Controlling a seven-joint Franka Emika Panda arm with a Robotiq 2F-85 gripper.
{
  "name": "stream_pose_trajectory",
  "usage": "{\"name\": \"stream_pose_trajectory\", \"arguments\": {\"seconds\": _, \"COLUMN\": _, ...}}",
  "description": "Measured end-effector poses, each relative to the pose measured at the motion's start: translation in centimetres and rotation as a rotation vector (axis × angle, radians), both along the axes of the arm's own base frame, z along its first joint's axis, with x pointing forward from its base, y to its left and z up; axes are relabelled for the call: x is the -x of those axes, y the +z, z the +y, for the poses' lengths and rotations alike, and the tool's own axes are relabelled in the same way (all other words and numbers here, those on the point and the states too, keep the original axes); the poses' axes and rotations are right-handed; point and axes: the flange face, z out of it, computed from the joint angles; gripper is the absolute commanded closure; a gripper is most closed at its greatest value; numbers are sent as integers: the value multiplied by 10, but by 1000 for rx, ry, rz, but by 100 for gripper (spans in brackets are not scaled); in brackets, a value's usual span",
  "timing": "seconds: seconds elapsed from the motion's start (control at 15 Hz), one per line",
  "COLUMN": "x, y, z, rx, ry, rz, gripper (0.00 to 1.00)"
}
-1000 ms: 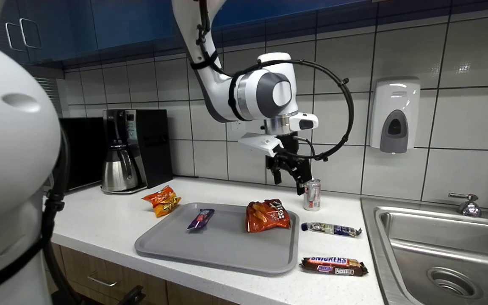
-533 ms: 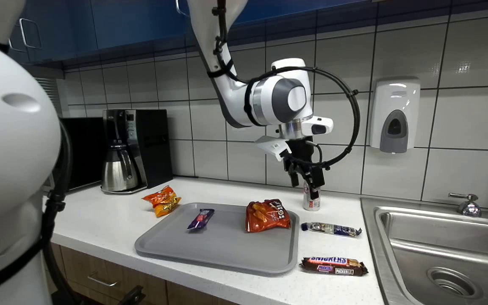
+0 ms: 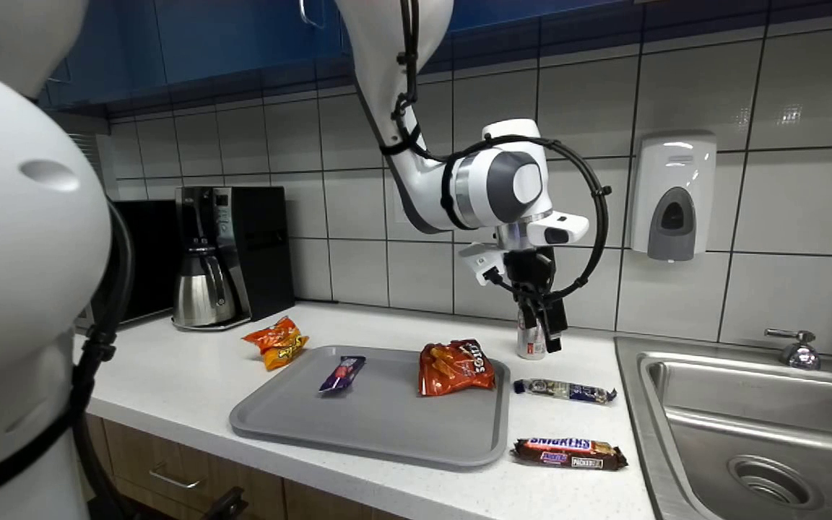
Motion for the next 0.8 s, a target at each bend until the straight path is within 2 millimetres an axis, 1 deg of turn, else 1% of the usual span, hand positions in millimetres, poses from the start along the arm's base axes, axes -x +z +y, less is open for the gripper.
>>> {"name": "stream_pose_trajectory", "arguments": {"seconds": 0.33, "x": -14, "y": -13, "z": -3, "rx": -24, "ry": -104, "rz": 27, "gripper": 0}}
{"name": "stream_pose_trajectory", "arguments": {"seconds": 0.8, "x": -31, "y": -26, "z": -11, "rx": -57, "ry": -206, "rz": 43, "gripper": 0}}
